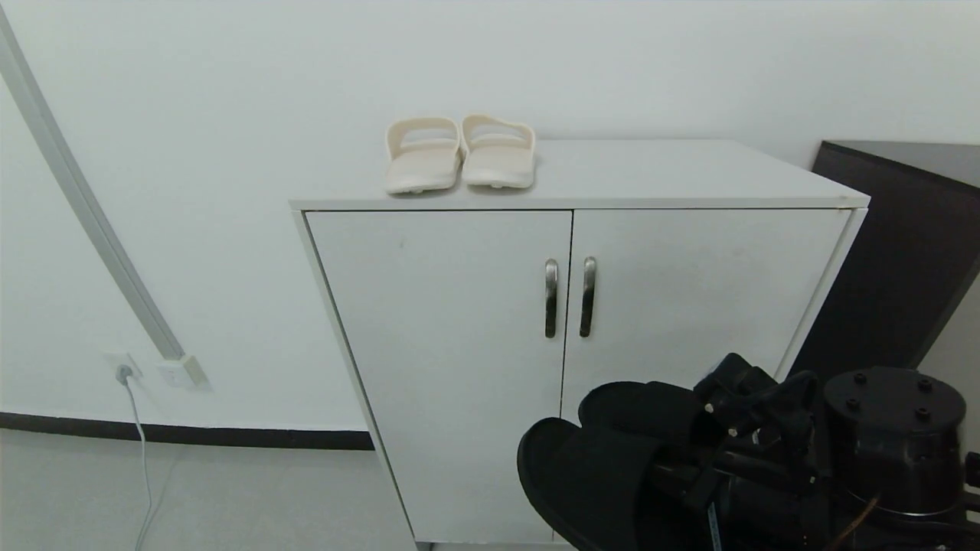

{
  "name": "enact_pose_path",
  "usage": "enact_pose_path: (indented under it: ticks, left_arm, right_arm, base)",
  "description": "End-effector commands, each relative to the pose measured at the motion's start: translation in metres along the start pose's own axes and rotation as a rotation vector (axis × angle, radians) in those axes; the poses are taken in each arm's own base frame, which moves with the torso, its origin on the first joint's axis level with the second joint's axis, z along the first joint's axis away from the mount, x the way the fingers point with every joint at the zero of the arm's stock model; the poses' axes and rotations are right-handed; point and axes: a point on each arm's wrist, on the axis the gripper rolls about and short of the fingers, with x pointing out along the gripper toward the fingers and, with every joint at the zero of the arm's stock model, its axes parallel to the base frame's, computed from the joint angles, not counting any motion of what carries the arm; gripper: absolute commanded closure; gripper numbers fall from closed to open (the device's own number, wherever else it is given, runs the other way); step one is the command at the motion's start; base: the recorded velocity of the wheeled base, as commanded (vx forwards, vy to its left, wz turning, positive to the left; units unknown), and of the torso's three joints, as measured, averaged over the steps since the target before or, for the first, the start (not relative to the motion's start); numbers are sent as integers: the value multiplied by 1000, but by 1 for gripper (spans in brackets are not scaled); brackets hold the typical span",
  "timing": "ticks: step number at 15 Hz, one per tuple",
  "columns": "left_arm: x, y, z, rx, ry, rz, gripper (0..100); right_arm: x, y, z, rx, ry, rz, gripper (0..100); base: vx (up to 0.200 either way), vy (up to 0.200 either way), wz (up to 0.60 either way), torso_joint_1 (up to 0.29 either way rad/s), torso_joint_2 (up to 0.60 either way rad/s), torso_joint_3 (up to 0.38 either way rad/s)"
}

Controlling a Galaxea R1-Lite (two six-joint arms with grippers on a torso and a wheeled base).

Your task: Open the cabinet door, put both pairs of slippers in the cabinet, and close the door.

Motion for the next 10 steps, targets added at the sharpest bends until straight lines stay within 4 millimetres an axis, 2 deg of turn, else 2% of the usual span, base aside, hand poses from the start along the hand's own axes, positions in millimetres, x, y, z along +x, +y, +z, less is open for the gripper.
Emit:
enact_pose_path:
  ticks: [1,5,10]
  left_arm:
    - [0,0,0,0,0,1,0]
    - [0,0,0,0,0,1,0]
    - [0,0,0,1,-1,-2,0]
  right_arm:
    - [0,0,0,0,-3,1,100]
    - [-2,0,1,-2,-13,0,100]
    - [-4,0,1,-5,-13,2,100]
  base:
    - [0,0,0,-80,442,369]
    - [0,0,0,-29,388,345]
    - [0,0,0,0,0,0]
